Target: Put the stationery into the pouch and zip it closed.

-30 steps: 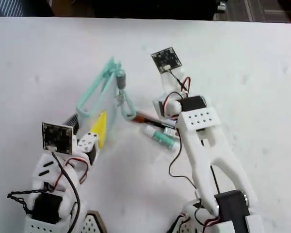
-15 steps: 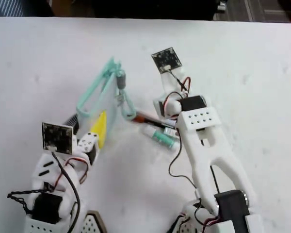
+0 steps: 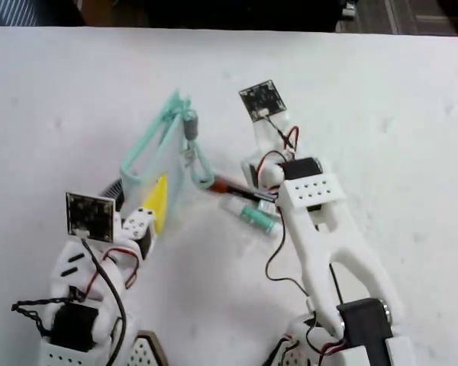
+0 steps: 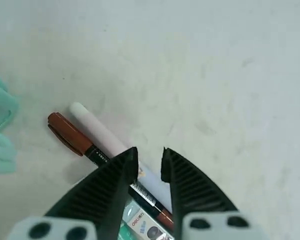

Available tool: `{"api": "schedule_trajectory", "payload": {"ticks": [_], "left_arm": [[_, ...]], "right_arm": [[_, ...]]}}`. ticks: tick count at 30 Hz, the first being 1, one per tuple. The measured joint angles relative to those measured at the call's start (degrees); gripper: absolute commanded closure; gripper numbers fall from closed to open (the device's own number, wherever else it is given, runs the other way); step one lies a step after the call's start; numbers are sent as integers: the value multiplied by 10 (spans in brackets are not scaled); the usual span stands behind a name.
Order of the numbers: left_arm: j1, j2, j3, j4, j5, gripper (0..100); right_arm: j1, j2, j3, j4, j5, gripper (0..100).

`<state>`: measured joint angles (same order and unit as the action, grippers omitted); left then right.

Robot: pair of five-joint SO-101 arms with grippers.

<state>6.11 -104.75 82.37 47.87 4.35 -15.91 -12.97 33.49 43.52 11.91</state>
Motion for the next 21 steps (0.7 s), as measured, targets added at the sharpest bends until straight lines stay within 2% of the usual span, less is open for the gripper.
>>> {"api": "schedule_trajectory", "payload": {"ticks": [12, 21], "left_arm": [[0, 0, 0, 0, 0, 816], [0, 0, 0, 0, 0, 816]], "right_arm": [[-44, 0, 0, 0, 0, 921], [-25, 0, 4, 0, 0, 939]]}}
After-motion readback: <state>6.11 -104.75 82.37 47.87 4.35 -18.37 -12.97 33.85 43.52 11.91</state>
